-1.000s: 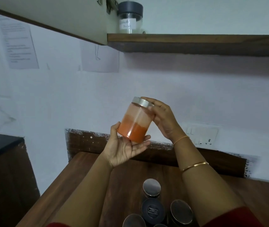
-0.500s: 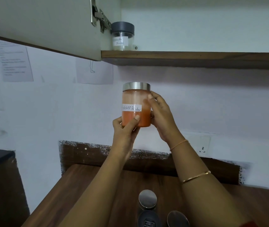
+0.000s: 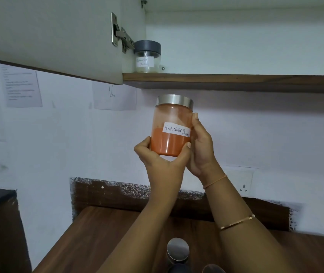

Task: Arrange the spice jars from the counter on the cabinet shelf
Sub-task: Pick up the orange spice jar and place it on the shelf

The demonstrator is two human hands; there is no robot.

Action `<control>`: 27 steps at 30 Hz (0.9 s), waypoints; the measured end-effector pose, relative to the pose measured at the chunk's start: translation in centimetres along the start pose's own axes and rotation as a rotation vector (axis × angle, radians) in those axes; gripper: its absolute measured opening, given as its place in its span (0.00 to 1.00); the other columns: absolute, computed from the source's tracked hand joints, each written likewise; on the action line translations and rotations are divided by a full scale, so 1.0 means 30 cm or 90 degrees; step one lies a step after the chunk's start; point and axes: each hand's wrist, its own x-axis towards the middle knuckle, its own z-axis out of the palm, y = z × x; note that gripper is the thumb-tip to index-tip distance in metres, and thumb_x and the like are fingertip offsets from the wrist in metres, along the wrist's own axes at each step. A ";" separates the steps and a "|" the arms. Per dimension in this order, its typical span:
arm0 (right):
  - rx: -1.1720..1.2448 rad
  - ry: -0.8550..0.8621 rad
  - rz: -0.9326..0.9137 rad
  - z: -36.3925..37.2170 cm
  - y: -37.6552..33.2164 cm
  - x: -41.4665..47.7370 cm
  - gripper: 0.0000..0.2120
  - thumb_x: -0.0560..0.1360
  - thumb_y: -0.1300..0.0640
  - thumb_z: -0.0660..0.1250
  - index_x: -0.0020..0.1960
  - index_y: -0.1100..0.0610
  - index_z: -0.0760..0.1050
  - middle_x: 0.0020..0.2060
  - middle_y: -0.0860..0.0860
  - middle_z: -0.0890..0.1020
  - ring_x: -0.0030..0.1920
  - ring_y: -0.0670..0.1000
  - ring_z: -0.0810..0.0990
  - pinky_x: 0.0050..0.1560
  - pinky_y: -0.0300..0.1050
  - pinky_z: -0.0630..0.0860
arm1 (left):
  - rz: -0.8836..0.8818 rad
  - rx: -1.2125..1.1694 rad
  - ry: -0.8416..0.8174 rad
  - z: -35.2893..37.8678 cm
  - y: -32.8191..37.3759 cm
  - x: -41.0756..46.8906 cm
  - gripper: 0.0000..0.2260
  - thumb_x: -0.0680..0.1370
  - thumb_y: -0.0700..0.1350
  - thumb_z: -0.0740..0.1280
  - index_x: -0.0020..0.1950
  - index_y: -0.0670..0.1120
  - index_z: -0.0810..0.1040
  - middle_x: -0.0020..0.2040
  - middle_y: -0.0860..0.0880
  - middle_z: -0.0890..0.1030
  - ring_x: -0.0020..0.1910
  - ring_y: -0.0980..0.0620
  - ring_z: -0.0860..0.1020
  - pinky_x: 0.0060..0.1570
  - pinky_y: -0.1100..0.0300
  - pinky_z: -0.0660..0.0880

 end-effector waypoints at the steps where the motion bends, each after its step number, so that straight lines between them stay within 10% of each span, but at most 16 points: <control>1: 0.012 -0.003 0.005 0.001 -0.003 -0.003 0.24 0.79 0.40 0.50 0.60 0.54 0.75 0.51 0.55 0.82 0.52 0.56 0.81 0.53 0.54 0.79 | 0.013 0.010 0.004 0.004 0.005 -0.006 0.32 0.66 0.43 0.77 0.58 0.51 0.58 0.60 0.49 0.65 0.55 0.54 0.74 0.40 0.72 0.76; 8: 0.071 -0.017 0.014 0.006 -0.016 -0.022 0.25 0.79 0.39 0.49 0.61 0.55 0.74 0.49 0.54 0.82 0.49 0.54 0.82 0.48 0.50 0.81 | 0.092 0.084 0.023 0.019 0.035 -0.032 0.35 0.64 0.48 0.76 0.61 0.50 0.57 0.60 0.51 0.62 0.58 0.52 0.72 0.49 0.57 0.79; 21: 0.034 -0.025 -0.020 0.004 -0.049 -0.036 0.21 0.79 0.41 0.52 0.55 0.53 0.77 0.45 0.52 0.85 0.47 0.53 0.84 0.48 0.52 0.81 | 0.083 -0.008 -0.029 0.008 0.042 -0.015 0.32 0.64 0.49 0.75 0.59 0.52 0.58 0.58 0.52 0.67 0.55 0.55 0.75 0.40 0.72 0.75; 27: -0.022 0.007 -0.032 0.022 -0.073 -0.047 0.25 0.78 0.42 0.56 0.67 0.57 0.70 0.56 0.57 0.80 0.56 0.58 0.80 0.54 0.57 0.79 | 0.067 -0.053 -0.064 0.003 0.037 -0.006 0.27 0.65 0.50 0.73 0.54 0.58 0.60 0.56 0.59 0.68 0.52 0.63 0.76 0.40 0.71 0.75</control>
